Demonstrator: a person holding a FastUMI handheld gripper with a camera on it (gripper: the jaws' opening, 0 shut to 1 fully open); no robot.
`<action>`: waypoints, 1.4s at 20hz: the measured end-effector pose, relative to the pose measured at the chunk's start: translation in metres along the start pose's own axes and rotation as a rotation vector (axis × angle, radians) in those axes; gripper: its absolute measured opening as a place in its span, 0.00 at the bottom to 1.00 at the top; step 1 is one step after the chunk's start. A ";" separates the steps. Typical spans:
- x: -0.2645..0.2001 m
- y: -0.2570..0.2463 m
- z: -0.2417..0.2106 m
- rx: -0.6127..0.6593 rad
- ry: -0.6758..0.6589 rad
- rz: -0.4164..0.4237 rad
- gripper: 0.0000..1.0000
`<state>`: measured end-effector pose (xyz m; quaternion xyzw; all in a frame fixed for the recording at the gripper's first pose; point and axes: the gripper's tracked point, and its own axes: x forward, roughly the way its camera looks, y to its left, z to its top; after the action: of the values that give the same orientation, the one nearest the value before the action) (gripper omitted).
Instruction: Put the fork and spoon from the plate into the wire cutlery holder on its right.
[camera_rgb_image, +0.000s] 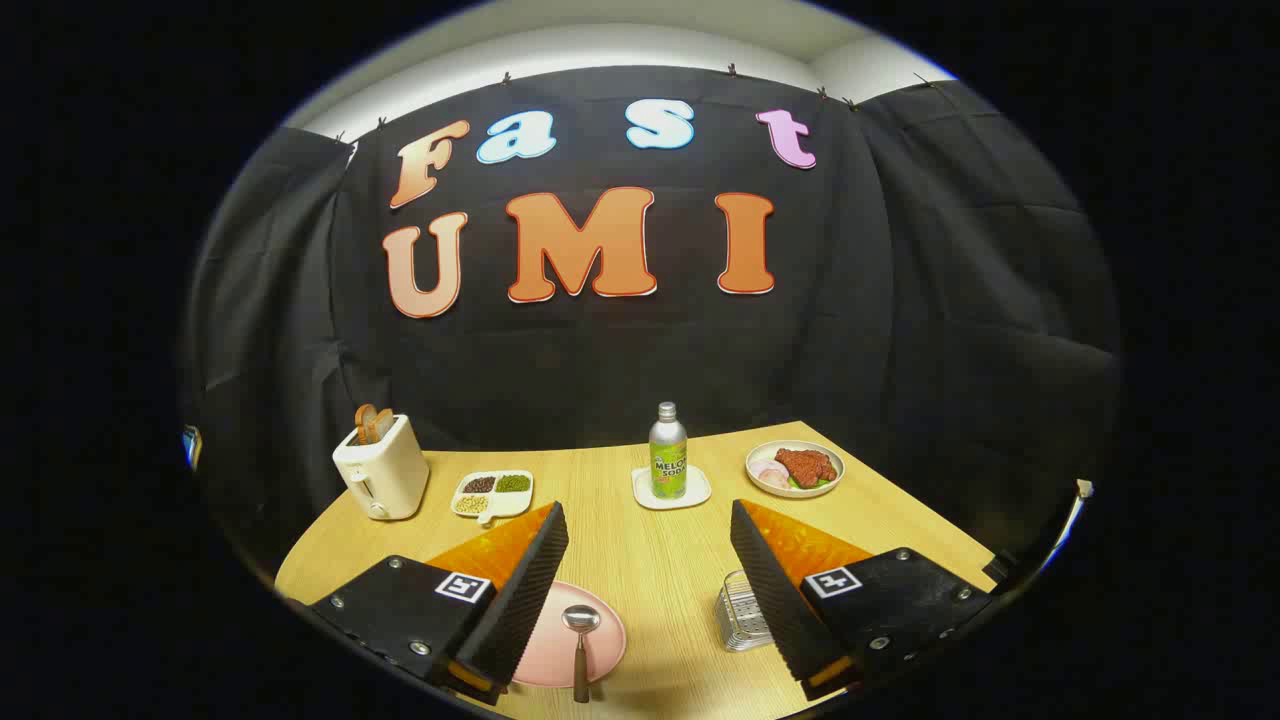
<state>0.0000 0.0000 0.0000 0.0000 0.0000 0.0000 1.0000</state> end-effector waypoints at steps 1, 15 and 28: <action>0.000 0.001 0.000 -0.004 -0.003 0.000 0.98; 0.003 0.002 0.011 -0.011 -0.023 -0.001 0.98; 0.005 0.020 -0.005 -0.047 -0.029 0.027 0.98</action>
<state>0.0052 0.0200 -0.0046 -0.0235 -0.0143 0.0134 0.9995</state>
